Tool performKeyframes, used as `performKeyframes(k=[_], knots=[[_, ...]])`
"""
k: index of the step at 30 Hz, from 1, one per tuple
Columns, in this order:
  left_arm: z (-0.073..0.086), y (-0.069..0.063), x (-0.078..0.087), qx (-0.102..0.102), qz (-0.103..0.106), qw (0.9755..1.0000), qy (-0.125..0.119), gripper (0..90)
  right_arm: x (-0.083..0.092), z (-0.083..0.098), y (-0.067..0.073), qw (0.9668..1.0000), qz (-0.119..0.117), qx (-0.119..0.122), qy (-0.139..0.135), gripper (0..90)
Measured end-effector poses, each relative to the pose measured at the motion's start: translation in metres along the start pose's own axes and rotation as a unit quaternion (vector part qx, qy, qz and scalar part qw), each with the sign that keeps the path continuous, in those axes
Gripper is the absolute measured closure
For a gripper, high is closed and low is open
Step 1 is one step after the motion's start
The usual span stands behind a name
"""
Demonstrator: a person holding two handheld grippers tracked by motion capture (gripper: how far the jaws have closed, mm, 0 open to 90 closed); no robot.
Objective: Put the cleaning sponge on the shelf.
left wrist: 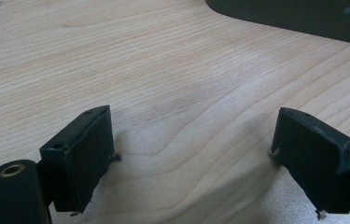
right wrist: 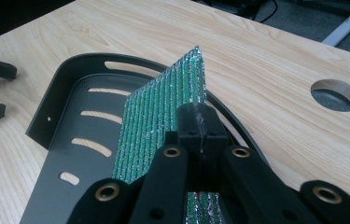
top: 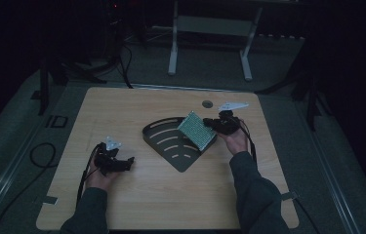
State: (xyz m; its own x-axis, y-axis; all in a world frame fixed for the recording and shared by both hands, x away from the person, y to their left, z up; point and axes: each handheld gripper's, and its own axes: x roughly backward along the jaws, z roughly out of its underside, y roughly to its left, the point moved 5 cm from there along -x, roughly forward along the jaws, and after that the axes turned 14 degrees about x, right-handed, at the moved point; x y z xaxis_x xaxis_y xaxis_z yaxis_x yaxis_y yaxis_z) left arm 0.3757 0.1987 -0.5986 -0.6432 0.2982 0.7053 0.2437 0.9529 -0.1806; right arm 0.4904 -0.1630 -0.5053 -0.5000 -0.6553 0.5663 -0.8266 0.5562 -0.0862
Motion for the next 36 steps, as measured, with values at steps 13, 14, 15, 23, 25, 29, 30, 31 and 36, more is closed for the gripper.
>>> performKeyframes(k=[13, 14, 15, 23, 25, 29, 30, 31, 36], knots=[[0.0, 0.0, 0.0, -0.001, 0.0, 1.0, 0.0, 13.1, -0.013, 0.008, -0.005, 0.9995, 0.014, 0.005, 0.027, 90.0], [0.0, 0.0, 0.0, 0.0, 0.0, 1.0, 0.0, 13.1, -0.014, 0.009, -0.006, 0.9995, 0.015, 0.005, 0.028, 90.0], [0.0, 0.0, 0.0, 0.0, 0.0, 1.0, 0.0, 13.1, -0.015, 0.009, -0.006, 0.9994, 0.017, 0.004, 0.03, 90.0], [0.0, 0.0, 0.0, 0.0, 0.0, 1.0, 0.0, 13.1, -0.022, 0.012, -0.007, 0.999, 0.024, -0.002, 0.036, 90.0], [0.0, 0.0, 0.0, 0.0, 0.0, 1.0, 0.0, 13.1, -0.025, 0.014, -0.007, 0.9985, 0.028, 0.005, 0.046, 90.0], [0.0, 0.0, 0.0, 0.0, 0.0, 1.0, 0.0, 13.1, -0.027, 0.018, -0.008, 0.9971, 0.038, 0.019, 0.064, 90.0], [0.0, 0.0, 0.0, 0.0, 0.0, 1.0, 0.0, 13.1, -0.027, 0.018, -0.008, 0.9967, 0.038, 0.022, 0.068, 90.0], [0.0, 0.0, 0.0, 0.0, 0.0, 1.0, 0.0, 13.1, -0.027, 0.018, -0.008, 0.9967, 0.038, 0.022, 0.068, 90.0], [0.0, 0.0, 0.0, 0.0, 0.0, 1.0, 0.0, 13.1, -0.029, 0.02, -0.007, 0.9956, 0.039, 0.032, 0.078, 90.0]])
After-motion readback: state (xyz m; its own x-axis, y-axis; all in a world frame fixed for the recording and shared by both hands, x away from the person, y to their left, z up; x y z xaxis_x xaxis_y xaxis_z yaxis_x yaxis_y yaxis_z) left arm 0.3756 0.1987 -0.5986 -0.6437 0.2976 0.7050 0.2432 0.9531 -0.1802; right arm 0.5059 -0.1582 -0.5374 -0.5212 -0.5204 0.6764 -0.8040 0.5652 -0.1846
